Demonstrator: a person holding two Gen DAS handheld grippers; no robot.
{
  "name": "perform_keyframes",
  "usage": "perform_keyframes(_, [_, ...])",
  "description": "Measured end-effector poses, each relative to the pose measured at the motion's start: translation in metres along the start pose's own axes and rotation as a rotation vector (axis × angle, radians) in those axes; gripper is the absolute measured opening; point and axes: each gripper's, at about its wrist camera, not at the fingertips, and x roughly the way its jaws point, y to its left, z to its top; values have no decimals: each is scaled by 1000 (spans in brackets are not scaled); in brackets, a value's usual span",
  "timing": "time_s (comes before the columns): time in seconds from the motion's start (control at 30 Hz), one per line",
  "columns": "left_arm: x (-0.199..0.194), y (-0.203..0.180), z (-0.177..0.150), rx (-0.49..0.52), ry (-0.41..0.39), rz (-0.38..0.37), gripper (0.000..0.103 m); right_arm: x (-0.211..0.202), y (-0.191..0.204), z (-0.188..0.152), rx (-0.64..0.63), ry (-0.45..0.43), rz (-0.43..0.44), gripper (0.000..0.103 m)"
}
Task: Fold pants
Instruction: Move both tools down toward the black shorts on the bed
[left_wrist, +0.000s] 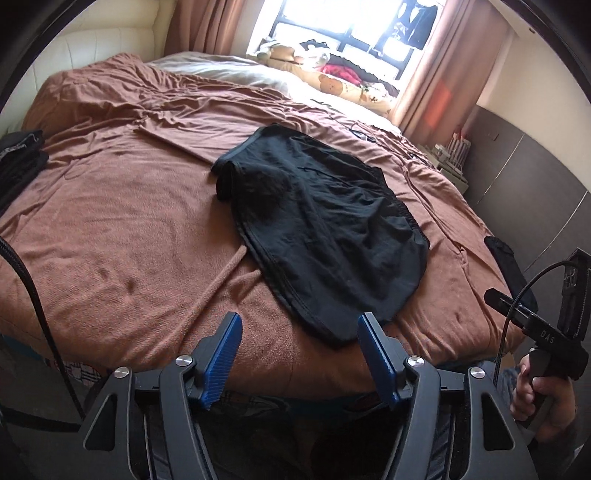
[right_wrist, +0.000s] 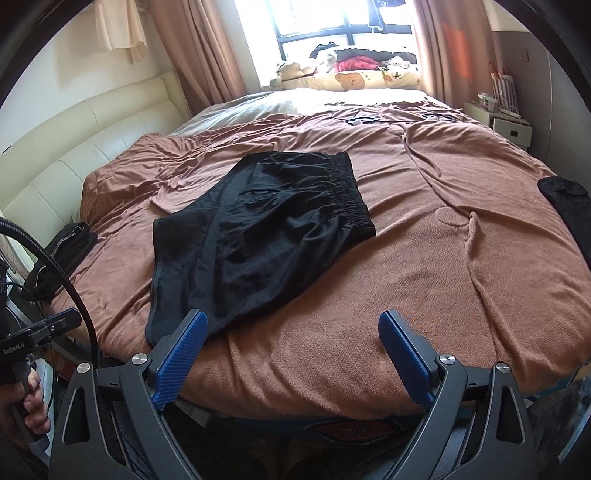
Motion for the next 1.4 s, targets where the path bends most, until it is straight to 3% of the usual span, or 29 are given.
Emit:
perform_keyframes(0.37, [57,3,8,-50,134,-42,60,38,-20,10,42,62,30,82])
perform_keyframes(0.63, [88,7,14,-99,230,-79,60,63,-32,17,86,85,68,82])
perform_keyframes(0.9, [105,15,22,-176,263,-99,60,87,-38,20,110,109,97,82])
perform_keyframes(1.2, [112,32,30,-337,269,-184,59,114,-54,28,180,123,154,79])
perform_keyframes(1.4, [102,31,19,-400,278,-201,48,125,-54,36,193,124,140,77])
